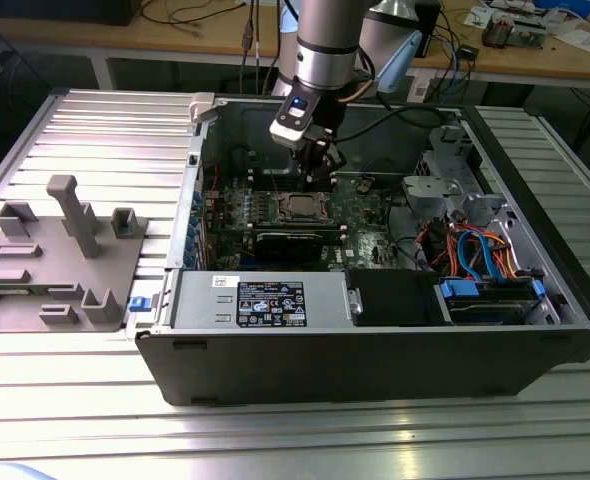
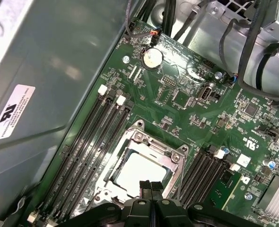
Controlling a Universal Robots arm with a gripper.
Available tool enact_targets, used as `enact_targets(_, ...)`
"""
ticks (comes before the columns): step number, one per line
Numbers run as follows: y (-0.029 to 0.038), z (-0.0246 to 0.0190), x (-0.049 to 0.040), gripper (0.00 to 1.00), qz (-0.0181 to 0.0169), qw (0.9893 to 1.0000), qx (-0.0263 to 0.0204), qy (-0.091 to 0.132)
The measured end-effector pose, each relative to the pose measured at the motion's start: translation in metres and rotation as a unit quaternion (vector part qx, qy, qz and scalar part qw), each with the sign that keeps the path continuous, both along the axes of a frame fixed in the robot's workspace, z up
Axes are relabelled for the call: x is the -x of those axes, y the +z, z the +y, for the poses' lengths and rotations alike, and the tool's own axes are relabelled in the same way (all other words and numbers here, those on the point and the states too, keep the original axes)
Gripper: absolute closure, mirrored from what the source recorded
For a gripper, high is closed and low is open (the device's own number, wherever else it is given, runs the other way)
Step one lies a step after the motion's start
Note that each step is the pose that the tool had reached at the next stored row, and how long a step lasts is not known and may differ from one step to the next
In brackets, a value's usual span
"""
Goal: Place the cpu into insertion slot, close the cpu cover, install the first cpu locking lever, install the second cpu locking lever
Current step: 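Install the first cpu locking lever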
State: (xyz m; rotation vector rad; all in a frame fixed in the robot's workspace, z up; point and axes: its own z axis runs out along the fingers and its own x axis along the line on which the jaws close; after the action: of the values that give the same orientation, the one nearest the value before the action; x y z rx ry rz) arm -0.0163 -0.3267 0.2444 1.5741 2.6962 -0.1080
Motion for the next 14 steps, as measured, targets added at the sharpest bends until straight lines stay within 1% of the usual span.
enact_targets(14, 0.0000, 0.0000, 0.0000, 0.89, 0.0000, 0.9999, 0.0000, 0.017)
